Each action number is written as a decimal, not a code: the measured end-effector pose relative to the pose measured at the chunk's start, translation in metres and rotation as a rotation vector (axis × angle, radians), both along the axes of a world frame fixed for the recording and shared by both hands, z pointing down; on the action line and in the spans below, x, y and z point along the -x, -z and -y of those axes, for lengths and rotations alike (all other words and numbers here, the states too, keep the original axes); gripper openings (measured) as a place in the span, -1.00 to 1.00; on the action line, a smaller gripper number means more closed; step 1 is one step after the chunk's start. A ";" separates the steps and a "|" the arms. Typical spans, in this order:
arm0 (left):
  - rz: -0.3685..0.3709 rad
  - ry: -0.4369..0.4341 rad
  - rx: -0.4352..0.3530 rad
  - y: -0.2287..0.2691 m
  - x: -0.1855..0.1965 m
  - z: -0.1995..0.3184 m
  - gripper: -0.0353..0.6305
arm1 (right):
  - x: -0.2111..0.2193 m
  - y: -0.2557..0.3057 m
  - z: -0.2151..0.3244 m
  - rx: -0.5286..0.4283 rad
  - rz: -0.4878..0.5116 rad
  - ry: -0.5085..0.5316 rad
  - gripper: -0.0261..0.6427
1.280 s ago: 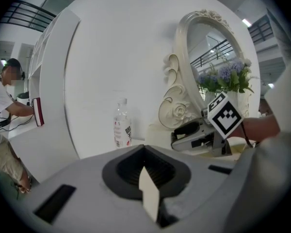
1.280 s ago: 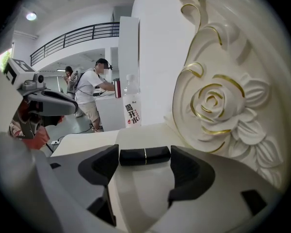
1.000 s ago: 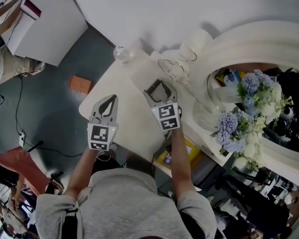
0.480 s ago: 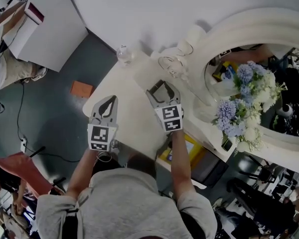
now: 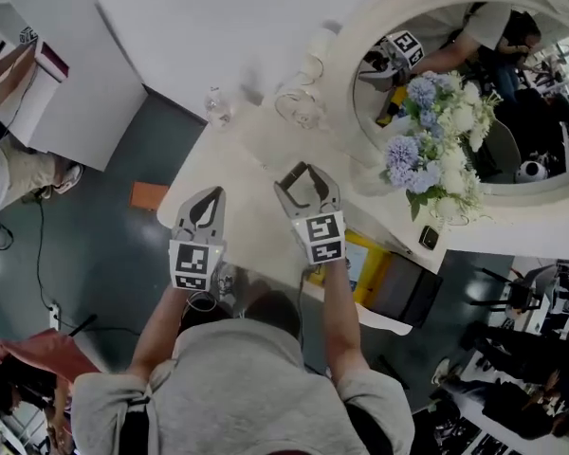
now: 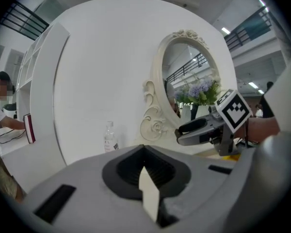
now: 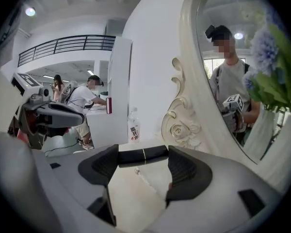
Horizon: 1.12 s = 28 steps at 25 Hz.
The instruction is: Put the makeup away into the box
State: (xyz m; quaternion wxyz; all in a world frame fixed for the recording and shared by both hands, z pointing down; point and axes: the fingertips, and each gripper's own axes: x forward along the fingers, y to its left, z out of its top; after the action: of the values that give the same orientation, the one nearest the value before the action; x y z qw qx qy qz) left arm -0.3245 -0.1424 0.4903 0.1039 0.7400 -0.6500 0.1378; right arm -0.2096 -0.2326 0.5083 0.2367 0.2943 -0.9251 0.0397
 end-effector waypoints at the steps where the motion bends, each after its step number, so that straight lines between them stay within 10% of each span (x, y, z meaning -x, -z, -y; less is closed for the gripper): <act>1: 0.001 -0.017 -0.003 0.002 -0.004 -0.003 -0.89 | -0.005 0.003 -0.006 -0.005 0.002 -0.017 0.06; 28: 0.004 -0.481 -0.089 0.025 -0.159 -0.058 -0.89 | -0.194 0.018 -0.143 -0.066 -0.016 -0.481 0.06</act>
State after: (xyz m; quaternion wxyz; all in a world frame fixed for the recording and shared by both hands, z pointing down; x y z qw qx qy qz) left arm -0.1650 -0.0844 0.4651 0.0340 0.8771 -0.4607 0.1312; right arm -0.0154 -0.0900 0.4905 0.2179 0.5141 -0.8272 0.0625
